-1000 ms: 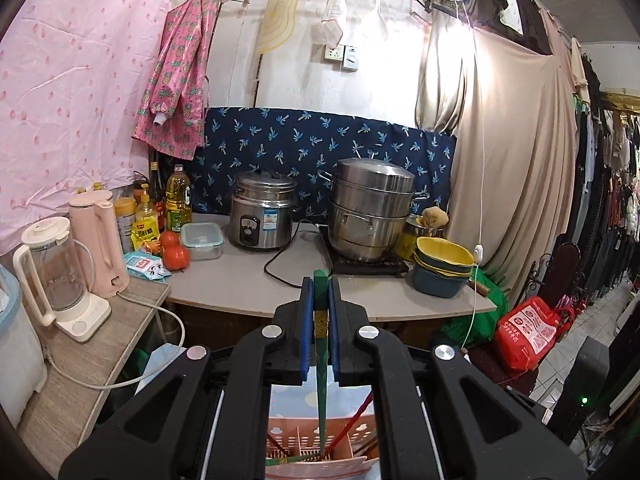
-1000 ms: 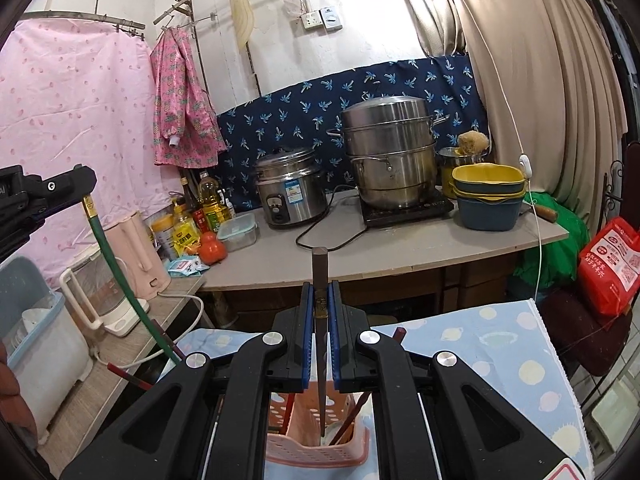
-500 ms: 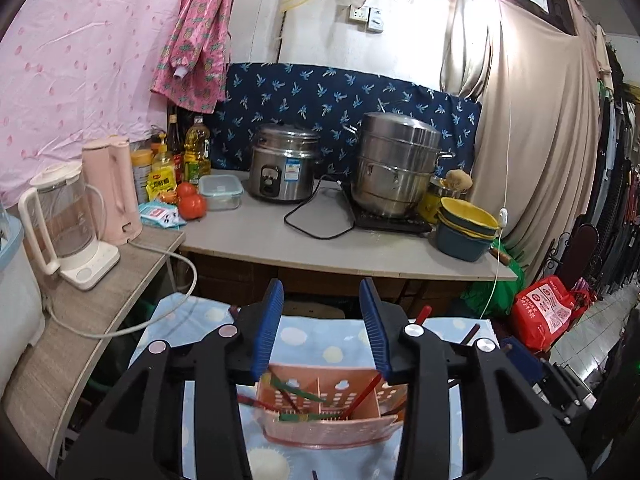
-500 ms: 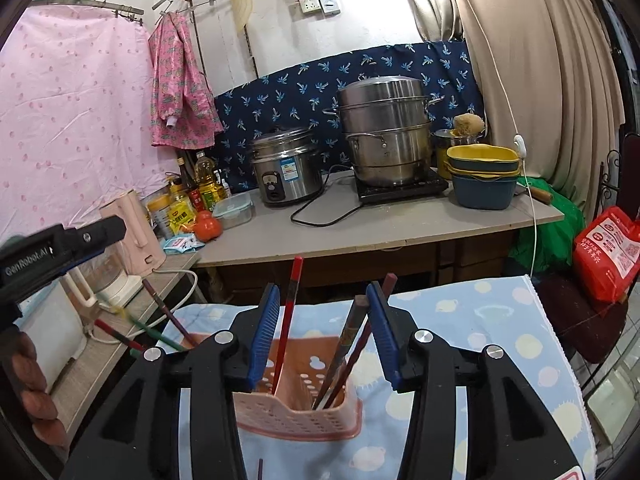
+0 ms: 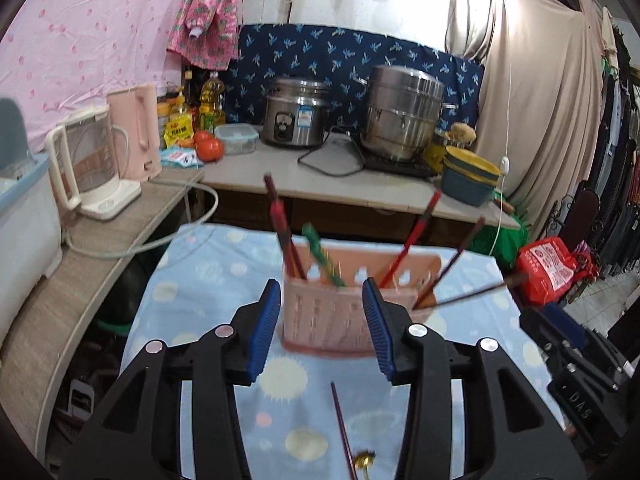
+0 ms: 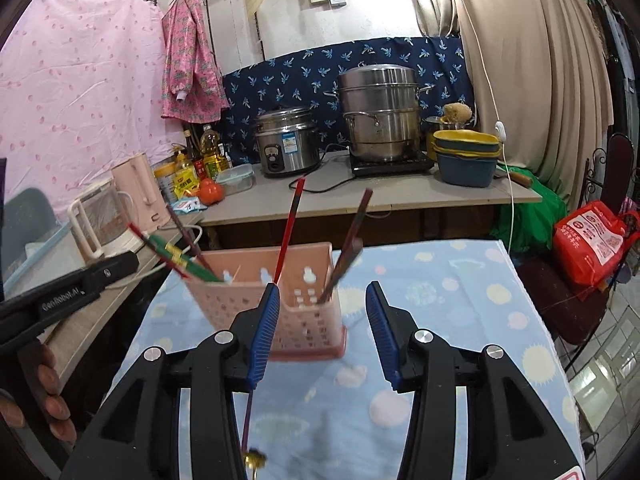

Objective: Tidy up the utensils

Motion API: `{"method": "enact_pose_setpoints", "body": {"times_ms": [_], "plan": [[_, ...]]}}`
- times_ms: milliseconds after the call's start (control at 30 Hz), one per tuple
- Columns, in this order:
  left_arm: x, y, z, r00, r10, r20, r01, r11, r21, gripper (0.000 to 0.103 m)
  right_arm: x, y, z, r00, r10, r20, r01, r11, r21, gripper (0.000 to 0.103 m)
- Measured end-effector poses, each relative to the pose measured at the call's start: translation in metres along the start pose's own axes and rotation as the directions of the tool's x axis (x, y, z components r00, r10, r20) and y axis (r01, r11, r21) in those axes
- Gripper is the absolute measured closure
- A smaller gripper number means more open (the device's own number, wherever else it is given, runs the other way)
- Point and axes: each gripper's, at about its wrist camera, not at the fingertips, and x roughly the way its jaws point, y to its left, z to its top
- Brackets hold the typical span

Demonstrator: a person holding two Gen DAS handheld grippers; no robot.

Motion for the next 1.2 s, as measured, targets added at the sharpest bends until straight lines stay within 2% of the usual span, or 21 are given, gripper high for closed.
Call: {"method": "enact_pose_setpoints", "body": {"times_ms": [133,233,367,600,867,1200], "plan": [[-0.003,0.004,-0.038,0.998,0.0,-0.062,-0.001,1.0,-0.009,0.062,-0.015,0.002,-0.03,0.999,0.009,-0.05,-0.009,1.0,-0.007,0.058],[-0.001,0.006,-0.071,0.992,-0.001,-0.124,0.0,1.0,-0.012,0.062,-0.021,0.008,-0.064,0.993,0.019,-0.114,-0.021,1.0,-0.018,0.058],[0.004,0.009,-0.114,0.979,0.0,-0.205,-0.005,1.0,-0.025,0.062,-0.02,0.015,-0.111,0.977,0.03,-0.212,-0.036,0.999,-0.025,0.059],[0.009,0.023,-0.171,0.952,0.002,-0.308,-0.021,0.998,-0.059,0.063,-0.015,0.031,-0.164,0.949,0.043,-0.312,-0.054,0.998,-0.025,0.062],[0.01,0.027,-0.202,0.932,0.004,-0.362,-0.031,0.997,-0.068,0.063,-0.004,0.051,-0.194,0.93,0.044,-0.365,-0.068,0.996,-0.055,0.076],[0.006,0.026,-0.208,0.933,0.006,-0.359,-0.03,0.998,-0.06,0.063,0.0,0.058,-0.203,0.921,0.049,-0.386,-0.079,0.995,-0.062,0.083]]}}
